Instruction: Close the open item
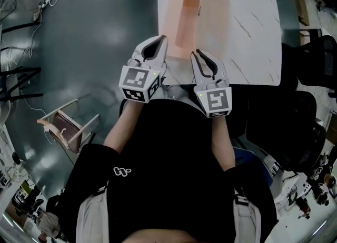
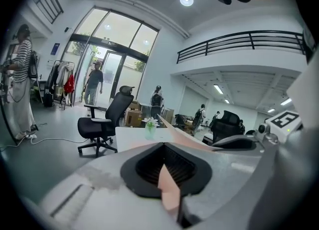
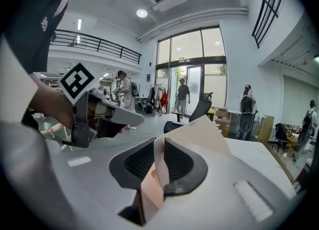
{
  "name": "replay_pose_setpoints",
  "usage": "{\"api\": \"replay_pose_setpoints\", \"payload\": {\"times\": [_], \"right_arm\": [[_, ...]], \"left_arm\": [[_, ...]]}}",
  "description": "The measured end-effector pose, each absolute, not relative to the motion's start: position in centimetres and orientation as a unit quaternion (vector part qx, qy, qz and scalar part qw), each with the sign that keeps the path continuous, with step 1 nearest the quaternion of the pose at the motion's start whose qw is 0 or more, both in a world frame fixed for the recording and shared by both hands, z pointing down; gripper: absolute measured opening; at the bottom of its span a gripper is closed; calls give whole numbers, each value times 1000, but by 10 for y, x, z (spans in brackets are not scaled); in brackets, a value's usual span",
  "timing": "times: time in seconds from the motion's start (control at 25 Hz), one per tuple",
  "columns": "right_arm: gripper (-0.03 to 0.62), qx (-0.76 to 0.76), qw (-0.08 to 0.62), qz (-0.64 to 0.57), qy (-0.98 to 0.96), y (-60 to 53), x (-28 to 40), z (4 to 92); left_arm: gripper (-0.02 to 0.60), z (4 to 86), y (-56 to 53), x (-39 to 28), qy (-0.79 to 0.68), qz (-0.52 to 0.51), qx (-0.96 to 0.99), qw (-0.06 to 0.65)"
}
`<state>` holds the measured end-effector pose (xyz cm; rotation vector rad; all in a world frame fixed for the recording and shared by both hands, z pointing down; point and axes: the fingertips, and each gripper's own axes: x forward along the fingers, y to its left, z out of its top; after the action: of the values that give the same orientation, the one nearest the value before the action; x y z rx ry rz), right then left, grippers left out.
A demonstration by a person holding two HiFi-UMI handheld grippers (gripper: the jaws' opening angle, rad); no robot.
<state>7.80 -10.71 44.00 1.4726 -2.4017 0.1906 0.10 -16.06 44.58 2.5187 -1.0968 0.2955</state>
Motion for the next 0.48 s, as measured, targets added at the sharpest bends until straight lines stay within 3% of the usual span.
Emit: {"api": "replay_pose_setpoints", "payload": {"times": [0.48], "right_arm": [[55,446,200,111,-865,-131,23,489]], "left_arm": [[0,463,-184,-43,-410,121,880,208]]}}
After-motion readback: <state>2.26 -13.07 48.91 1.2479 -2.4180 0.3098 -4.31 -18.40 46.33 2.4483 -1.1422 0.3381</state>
